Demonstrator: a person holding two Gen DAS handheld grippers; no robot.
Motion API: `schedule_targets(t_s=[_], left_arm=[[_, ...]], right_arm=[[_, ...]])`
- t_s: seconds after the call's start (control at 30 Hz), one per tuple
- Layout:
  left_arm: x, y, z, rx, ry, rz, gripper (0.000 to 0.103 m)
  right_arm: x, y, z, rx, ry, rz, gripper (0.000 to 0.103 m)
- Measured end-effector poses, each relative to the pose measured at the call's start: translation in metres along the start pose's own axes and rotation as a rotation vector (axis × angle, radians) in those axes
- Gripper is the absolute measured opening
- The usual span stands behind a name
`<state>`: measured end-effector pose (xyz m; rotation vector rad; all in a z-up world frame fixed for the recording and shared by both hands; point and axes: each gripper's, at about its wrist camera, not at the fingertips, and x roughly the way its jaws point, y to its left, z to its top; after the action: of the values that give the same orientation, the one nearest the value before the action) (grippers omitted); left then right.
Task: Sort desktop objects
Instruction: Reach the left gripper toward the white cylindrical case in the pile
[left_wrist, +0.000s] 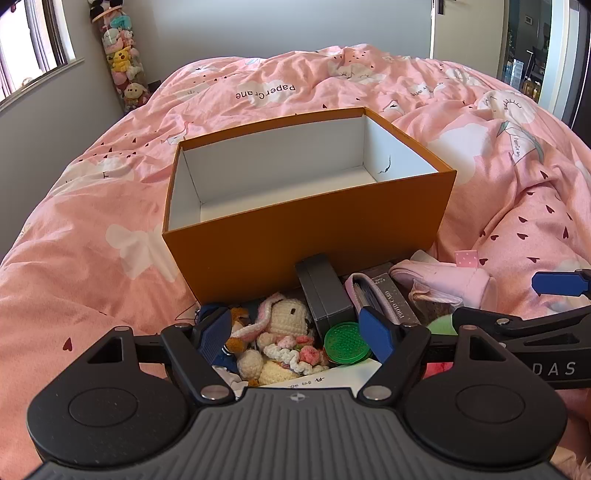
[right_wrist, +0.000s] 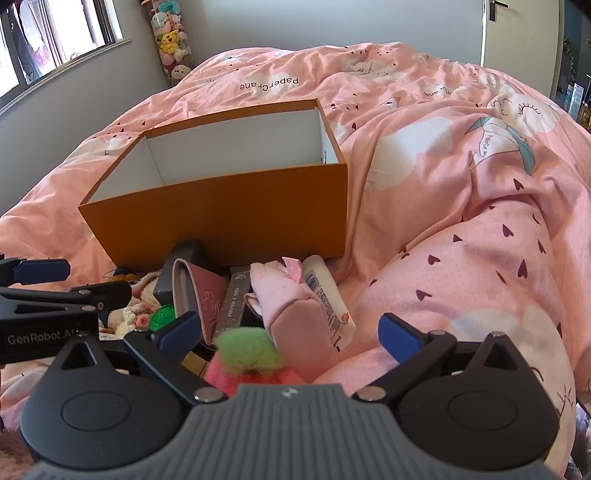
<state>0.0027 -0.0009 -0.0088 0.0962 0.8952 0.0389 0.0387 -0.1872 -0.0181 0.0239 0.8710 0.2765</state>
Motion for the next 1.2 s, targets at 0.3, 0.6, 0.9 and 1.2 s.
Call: schedule_targets(t_s=[0.3,0.6,0.9,1.2], left_arm=[[0.000,-0.001,0.000,0.002,0.001,0.001,0.090],[0.001,-0.001,0.000,0.005,0.008,0.004,0.090],[0.000,0.001,0.000,-0.004,0.006,-0.002,0.090],[-0.001,0.024,0.008,-0.082,0.054,-0.105,0.064]], right_arm=[[0.003,0.000,0.000,0.002,0.009,0.000,0.102],[0.004,-0.001,0.000,0.000,0.013,0.000,0.102],[-0.001,-0.007,0.003,0.017,-0.007,0.003,0.102],[-0.007,-0.027,0.016,0.052,-0.009,-0.012,0.076]])
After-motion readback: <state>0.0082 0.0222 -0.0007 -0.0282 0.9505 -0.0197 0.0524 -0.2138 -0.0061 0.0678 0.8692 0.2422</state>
